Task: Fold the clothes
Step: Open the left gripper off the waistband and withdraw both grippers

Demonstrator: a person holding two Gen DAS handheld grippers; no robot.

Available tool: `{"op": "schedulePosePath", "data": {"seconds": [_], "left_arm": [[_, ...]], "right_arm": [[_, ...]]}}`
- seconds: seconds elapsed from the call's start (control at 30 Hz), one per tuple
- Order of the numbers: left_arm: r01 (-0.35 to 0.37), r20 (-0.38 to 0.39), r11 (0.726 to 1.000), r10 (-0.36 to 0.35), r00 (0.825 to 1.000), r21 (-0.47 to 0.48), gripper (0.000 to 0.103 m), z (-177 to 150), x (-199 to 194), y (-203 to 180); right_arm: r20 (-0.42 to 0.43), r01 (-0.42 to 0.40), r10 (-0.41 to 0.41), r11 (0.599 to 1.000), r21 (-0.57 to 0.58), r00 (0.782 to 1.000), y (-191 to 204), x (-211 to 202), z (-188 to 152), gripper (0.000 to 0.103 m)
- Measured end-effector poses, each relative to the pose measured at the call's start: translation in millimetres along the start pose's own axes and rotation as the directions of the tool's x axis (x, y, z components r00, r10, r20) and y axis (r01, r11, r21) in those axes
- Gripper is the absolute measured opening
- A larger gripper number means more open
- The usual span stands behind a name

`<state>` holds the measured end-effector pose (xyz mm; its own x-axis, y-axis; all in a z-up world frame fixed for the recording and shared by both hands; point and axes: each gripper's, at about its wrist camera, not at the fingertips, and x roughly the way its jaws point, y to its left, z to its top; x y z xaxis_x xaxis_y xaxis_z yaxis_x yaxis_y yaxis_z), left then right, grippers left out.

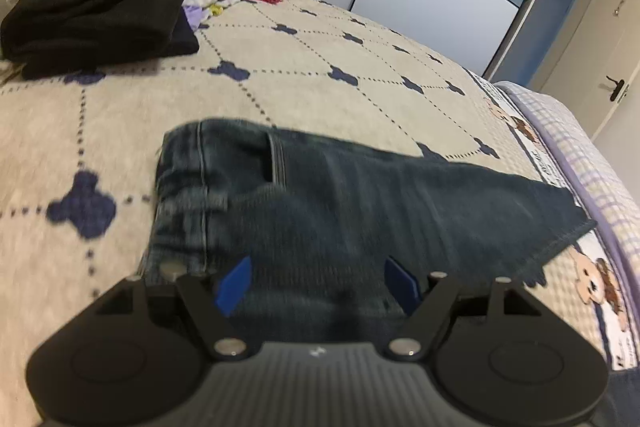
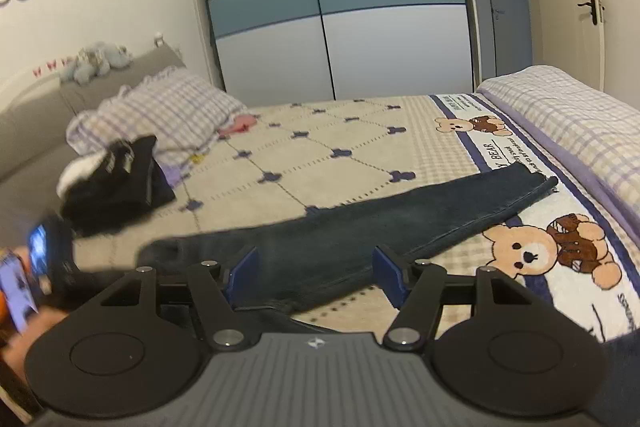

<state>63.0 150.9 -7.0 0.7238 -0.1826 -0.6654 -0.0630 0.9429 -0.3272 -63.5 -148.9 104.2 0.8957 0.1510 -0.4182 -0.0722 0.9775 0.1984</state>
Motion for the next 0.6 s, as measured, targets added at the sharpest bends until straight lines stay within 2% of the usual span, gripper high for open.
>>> {"op": "schedulePosePath", "data": {"seconds": [0.13, 0.27, 0.43, 0.6], "left_arm": [[0.012, 0.016, 1.0, -0.012, 1.0, -0.007, 0.076, -4, -13, 6], [-0.023, 0.016, 1.0, 0.022, 1.0, 0.011, 0.076, -9, -21, 14], [-0.034, 0.013, 0.998, 0.034, 0.999, -0.057, 0.076, -10, -28, 30], [-0.042, 0.032, 0.996, 0.045, 0.998, -0.082, 0.078, -16, -38, 30]], "right_arm": [[0.011, -0.008, 0.008, 0.999, 0.045, 1.0, 16, -14, 9, 0.067], [0.006, -0.016, 0.015, 0.995, 0.101, 1.0, 26, -12, 17, 0.069], [-0.012, -0.026, 0.028, 0.988, 0.153, 1.0, 33, 11, 4, 0.07], [-0.056, -0.029, 0.037, 0.988, 0.151, 0.998, 42, 50, -19, 0.07]]}}
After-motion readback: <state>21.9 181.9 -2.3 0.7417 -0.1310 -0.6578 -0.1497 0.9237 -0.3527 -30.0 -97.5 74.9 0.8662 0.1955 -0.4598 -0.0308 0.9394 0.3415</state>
